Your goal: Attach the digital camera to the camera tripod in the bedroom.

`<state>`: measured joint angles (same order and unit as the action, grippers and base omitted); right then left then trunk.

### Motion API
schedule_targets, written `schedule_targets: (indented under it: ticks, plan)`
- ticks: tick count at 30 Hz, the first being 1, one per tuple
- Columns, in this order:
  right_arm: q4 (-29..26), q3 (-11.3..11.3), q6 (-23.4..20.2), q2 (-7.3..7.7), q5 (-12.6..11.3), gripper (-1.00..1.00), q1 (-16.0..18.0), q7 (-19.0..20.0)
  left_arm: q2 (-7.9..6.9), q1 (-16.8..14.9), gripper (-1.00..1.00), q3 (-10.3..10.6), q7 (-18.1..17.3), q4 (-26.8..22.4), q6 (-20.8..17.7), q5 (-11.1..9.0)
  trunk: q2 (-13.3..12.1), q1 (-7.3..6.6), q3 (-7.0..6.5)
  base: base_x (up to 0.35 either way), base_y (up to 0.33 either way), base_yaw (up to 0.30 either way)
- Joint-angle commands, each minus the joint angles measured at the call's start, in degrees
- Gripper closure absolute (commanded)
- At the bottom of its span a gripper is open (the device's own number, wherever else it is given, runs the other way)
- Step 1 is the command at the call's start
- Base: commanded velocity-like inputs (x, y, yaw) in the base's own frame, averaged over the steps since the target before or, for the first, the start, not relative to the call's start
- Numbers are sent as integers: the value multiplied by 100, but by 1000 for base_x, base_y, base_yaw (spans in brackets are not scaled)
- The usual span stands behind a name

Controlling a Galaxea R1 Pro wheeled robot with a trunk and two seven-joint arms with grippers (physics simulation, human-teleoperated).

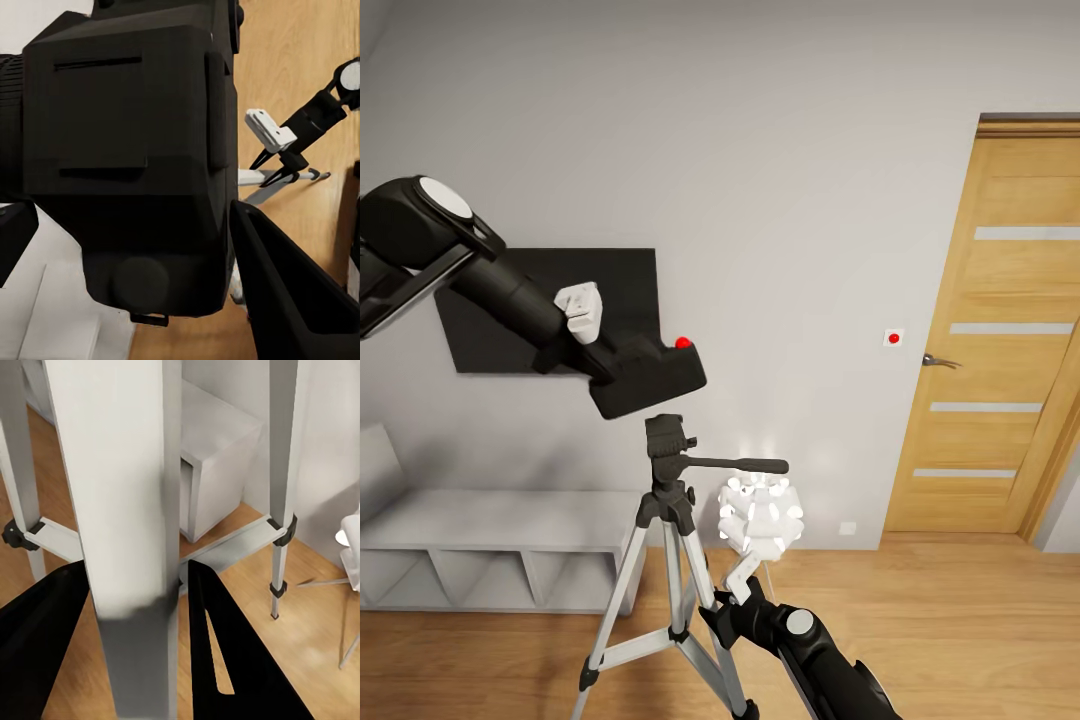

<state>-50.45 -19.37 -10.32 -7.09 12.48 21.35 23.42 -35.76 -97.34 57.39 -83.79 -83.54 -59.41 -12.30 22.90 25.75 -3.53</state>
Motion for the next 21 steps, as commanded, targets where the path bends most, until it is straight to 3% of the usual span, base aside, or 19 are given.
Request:
schedule_targets:
  ticks: [1,12,21]
  plan:
    - [17,3,-32,-2,62,100,-4,40,5,-12,100,37,-18,51,-59,-77,2,3,4,0,0,0]
    - [17,3,-32,-2,62,100,-5,40,81,-29,100,260,-23,443,-59,-616,2,3,4,0,0,0]
    - [17,3,-32,-2,62,100,-7,40,141,-31,100,285,-23,537,-59,-813,2,3,4,0,0,0]
